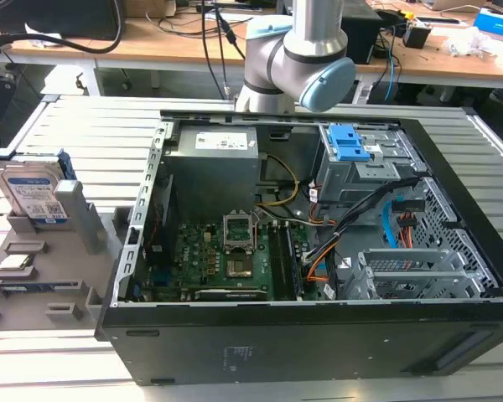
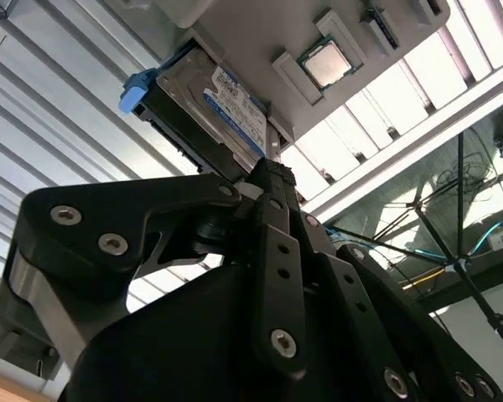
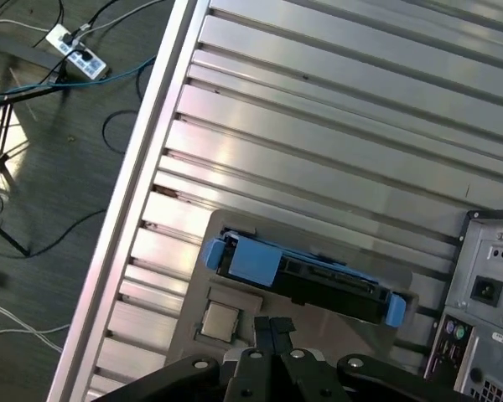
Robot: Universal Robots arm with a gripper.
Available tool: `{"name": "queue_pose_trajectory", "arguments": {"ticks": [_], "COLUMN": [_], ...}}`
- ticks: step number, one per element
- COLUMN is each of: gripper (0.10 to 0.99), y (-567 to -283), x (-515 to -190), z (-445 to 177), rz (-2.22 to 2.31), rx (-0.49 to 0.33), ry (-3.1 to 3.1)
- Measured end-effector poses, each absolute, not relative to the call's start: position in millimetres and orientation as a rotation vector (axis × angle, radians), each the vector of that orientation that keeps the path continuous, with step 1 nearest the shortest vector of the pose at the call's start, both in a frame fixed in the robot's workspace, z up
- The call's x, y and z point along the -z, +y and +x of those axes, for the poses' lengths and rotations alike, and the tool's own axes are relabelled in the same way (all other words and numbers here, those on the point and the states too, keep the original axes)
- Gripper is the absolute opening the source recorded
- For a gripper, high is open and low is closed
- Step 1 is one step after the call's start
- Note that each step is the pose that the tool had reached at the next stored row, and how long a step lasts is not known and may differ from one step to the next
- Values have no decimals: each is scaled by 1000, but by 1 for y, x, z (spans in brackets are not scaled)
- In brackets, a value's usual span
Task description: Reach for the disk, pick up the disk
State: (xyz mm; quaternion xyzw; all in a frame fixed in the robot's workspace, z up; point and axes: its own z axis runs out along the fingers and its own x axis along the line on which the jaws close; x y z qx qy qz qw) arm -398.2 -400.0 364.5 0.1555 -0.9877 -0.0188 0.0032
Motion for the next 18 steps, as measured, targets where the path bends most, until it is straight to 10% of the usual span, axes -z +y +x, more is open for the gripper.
{"name": "queue_pose_trajectory", "arguments": {"ticks": [18], "gripper": [106], "y": [-400], "x": [-364], "z": [-398], "rz": [903], "rx": [58], "ry": [-2996]}}
